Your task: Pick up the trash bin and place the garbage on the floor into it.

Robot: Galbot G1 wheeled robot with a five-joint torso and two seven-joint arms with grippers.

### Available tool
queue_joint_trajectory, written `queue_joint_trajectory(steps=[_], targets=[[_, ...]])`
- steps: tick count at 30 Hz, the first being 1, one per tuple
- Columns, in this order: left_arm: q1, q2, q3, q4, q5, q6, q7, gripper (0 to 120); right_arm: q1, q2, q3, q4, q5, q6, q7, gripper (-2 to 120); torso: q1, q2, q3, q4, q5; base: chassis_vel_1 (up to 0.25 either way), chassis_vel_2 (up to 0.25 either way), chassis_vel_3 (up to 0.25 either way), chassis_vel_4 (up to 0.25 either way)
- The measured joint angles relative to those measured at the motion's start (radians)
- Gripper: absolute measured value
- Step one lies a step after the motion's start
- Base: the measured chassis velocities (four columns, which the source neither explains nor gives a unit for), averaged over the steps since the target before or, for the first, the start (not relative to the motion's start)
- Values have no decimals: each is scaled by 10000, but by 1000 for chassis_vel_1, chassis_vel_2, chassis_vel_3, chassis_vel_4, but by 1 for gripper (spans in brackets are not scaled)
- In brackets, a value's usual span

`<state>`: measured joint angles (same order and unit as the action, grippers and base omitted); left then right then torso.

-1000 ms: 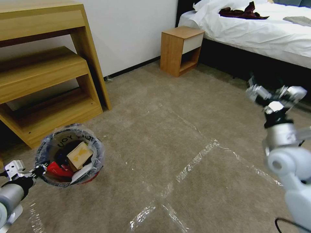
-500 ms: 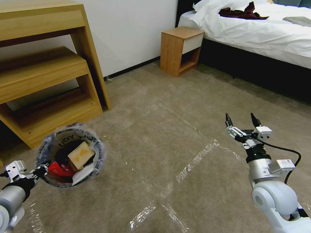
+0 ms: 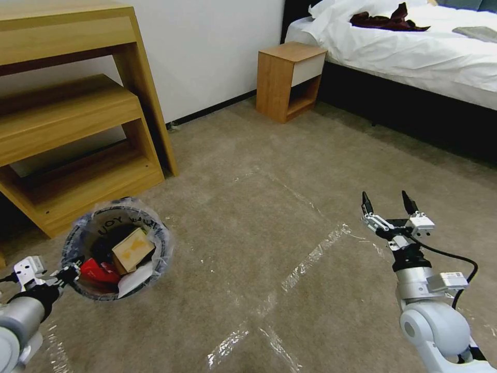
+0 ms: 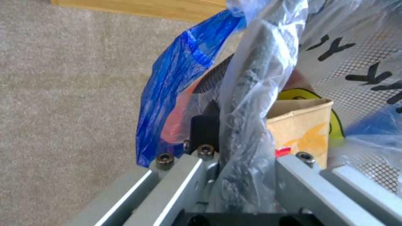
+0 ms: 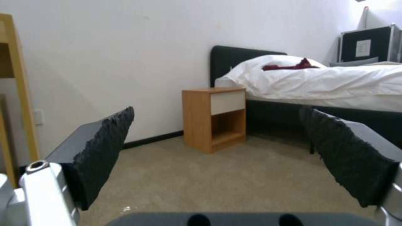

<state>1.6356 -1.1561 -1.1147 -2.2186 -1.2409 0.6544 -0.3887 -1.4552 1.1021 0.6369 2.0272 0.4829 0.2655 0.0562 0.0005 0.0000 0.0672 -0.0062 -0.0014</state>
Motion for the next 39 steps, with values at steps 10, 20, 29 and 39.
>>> queue_joint_trajectory(steps=[10,20,29,39], targets=[[44,61,-76,0,-156,4,-60,0,63,196,-24,-93,-150,-64,27,100,0,0,-1,0,0,-28,27,25,-24],[115,-35,-122,-7,-239,18,-105,0,118,174,-216,-169,-249,-69,36,100,0,0,2,0,0,-140,151,138,-141],[201,-73,-149,-23,-256,21,-113,0,134,176,-670,-148,-533,-105,74,100,0,0,1,-1,-1,-107,97,104,-103],[283,-90,-185,-61,-236,21,-92,0,186,128,-799,-247,-715,-161,145,100,0,0,0,-1,0,-126,129,126,-129]])
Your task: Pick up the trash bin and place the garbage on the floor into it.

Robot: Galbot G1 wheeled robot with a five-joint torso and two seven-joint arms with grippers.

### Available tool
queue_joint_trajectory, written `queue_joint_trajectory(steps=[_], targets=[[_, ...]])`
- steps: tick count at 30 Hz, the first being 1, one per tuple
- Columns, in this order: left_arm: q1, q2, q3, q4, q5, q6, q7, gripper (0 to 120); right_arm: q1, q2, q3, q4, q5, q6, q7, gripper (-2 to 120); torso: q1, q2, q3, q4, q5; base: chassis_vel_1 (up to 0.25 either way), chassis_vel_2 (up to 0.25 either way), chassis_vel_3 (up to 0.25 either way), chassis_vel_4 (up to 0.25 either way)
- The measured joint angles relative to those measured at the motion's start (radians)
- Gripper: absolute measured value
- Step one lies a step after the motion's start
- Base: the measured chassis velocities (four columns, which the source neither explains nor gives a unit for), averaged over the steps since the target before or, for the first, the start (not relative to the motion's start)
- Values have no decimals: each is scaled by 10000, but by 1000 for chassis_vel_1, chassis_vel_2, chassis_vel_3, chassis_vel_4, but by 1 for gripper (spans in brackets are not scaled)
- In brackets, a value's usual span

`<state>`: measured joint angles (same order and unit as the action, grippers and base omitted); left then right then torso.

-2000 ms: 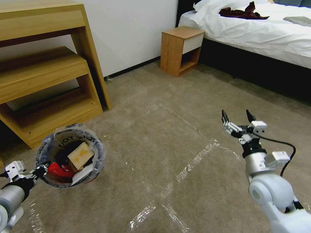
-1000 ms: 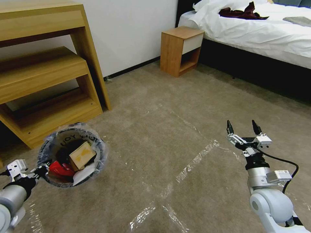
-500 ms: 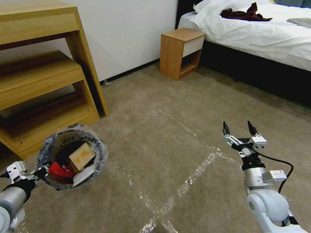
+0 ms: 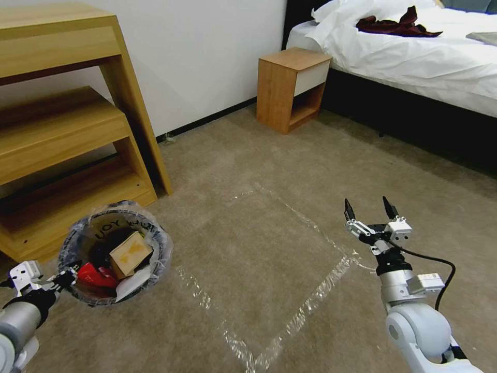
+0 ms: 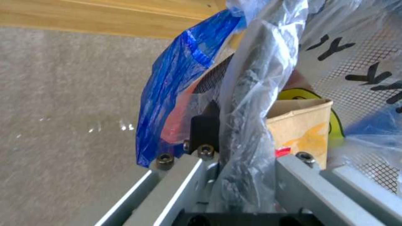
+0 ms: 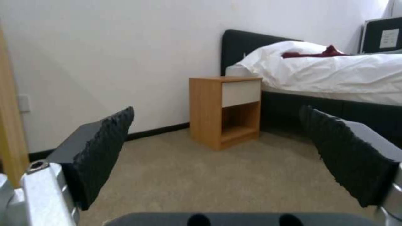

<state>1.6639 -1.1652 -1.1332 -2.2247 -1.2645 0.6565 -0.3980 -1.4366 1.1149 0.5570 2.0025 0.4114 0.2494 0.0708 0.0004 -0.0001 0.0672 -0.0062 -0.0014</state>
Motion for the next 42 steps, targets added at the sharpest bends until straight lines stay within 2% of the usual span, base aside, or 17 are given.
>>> queue_joint_trajectory(steps=[42], targets=[[-91,35,342,114,-470,145,-191,0,378,-79,-176,-363,104,-106,90,100,2,1,0,0,0,-146,147,145,-151]])
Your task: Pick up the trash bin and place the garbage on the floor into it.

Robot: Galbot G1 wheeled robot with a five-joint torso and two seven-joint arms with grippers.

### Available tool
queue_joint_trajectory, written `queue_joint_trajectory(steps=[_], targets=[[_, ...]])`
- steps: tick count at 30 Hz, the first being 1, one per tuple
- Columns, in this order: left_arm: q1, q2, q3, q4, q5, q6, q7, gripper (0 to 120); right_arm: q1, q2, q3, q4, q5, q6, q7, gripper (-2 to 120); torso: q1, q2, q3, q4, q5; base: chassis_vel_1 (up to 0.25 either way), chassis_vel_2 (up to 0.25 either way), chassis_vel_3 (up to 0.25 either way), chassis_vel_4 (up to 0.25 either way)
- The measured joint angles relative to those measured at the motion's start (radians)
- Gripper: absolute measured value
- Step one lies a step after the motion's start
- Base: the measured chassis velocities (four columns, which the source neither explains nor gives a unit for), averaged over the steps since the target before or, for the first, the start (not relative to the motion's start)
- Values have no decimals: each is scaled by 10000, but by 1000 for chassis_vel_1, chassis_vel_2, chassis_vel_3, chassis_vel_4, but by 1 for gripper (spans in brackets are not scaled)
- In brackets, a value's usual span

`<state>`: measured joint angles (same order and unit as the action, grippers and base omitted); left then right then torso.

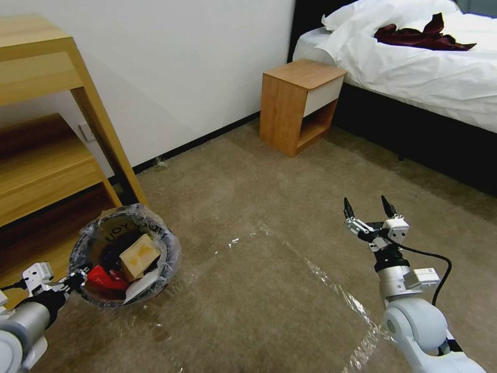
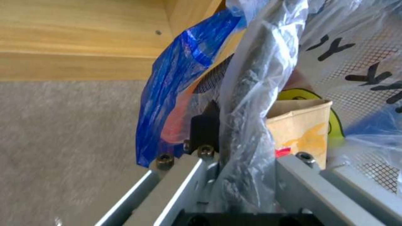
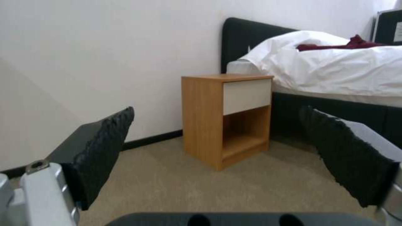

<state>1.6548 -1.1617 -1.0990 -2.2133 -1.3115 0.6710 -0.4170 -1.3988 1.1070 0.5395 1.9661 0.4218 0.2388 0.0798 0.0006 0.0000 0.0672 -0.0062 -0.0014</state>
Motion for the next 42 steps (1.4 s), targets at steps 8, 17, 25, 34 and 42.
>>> queue_joint_trajectory(steps=[8,17,25,34,42], targets=[[-56,-24,43,108,41,0,1,0,85,33,-76,-136,-8,-2,3,100,0,0,0,1,1,-136,160,150,-153],[-76,-42,58,168,63,1,7,0,151,22,-138,-246,-62,113,4,100,-1,-1,1,-2,0,-160,138,147,-149],[-23,-98,77,135,88,12,13,0,163,22,-215,-270,-19,268,-93,100,0,-1,0,1,-1,-97,106,105,-111],[58,-164,78,18,136,14,23,0,118,-4,-226,-245,120,516,-320,100,-2,-1,0,0,0,-8,8,13,-12],[263,-249,60,-222,212,15,23,0,79,6,-228,-232,127,562,-366,100,-1,0,0,0,2,0,0,0,0]])
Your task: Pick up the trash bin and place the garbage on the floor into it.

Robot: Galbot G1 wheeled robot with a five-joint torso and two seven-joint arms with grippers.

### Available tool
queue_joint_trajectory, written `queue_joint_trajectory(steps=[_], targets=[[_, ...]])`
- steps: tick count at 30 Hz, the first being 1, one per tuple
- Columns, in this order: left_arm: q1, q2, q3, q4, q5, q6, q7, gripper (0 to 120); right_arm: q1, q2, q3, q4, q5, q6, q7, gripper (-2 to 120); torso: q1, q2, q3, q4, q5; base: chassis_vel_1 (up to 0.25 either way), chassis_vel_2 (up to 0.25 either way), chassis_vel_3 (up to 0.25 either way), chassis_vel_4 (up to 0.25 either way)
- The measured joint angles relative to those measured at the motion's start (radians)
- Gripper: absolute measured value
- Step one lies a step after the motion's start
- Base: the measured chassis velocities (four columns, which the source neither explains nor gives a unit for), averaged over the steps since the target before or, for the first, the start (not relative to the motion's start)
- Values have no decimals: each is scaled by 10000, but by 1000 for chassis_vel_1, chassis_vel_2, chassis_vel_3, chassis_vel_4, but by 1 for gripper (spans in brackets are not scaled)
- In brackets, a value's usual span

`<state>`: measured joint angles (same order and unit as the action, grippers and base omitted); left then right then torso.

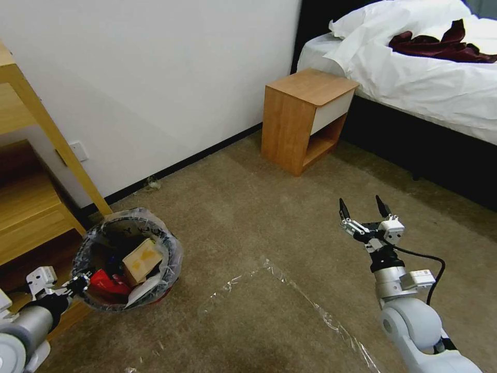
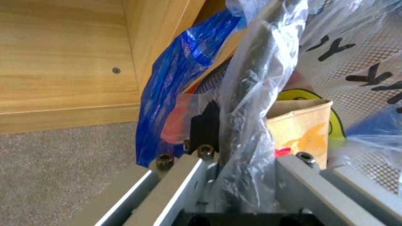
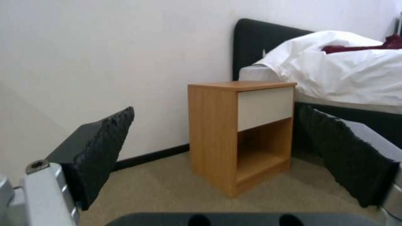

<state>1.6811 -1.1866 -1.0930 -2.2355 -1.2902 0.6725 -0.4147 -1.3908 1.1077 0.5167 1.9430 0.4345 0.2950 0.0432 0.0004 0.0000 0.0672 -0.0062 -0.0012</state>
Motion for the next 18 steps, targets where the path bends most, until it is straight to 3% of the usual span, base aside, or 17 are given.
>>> queue_joint_trajectory(steps=[18], targets=[[560,-276,-7,-562,92,179,1,0,22,-240,85,2,318,12,-64,100,0,0,0,0,0,0,0,0,0]])
